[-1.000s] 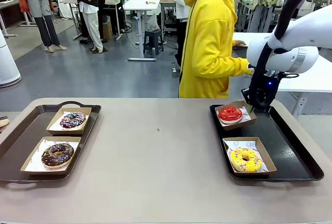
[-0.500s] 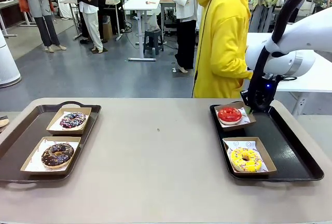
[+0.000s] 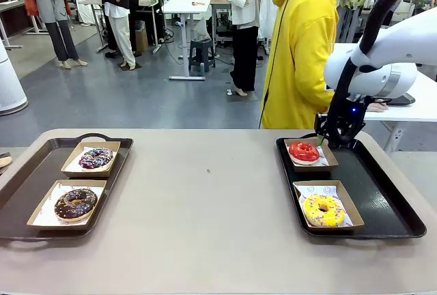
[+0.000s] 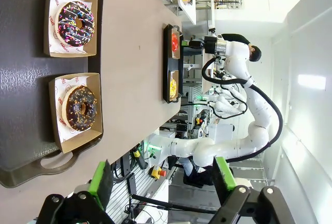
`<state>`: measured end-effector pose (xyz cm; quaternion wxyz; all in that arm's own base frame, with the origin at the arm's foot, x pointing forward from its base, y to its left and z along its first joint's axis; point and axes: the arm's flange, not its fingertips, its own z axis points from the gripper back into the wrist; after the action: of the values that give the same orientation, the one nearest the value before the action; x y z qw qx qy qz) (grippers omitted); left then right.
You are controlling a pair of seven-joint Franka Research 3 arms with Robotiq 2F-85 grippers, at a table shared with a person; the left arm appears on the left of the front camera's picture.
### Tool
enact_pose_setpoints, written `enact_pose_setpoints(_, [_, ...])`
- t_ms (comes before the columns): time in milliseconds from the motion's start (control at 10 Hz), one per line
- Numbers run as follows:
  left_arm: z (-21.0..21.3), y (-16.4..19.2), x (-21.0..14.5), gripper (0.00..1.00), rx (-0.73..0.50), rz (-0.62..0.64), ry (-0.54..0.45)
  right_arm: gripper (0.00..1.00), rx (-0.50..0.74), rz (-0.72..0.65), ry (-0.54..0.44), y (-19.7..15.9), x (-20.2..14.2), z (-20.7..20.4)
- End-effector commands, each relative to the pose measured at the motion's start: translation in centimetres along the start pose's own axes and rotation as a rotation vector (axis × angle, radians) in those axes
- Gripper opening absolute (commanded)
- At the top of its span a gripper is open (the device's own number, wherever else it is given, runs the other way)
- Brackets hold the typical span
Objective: Individually package the donuts and arrange them on the tray.
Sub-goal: Place the picked Paper togo box on the Handle tray.
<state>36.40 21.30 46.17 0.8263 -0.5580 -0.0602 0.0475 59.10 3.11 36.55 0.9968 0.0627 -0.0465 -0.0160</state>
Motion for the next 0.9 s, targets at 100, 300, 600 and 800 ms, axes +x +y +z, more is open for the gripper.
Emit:
enact_pose_setpoints(100, [0.2, -0.1, -0.3, 1.00, 0.017, -0.007, 0.000, 1.00, -0.007, 0.020, -0.009, -0.3, -0.5, 0.1])
enact_pose_setpoints(300, [0.2, -0.1, -0.3, 1.00, 0.017, -0.007, 0.000, 1.00, 0.009, 0.046, -0.013, -0.8, -0.9, 0.4])
enact_pose_setpoints(600, [0.2, -0.1, -0.3, 1.00, 0.017, -0.007, 0.000, 1.00, 0.110, 0.195, 0.024, -2.5, -4.0, 2.8])
enact_pose_setpoints(800, [0.2, -0.1, -0.3, 1.00, 0.017, -0.007, 0.000, 1.00, 0.196, 0.204, 0.017, -6.7, -8.4, 8.1])
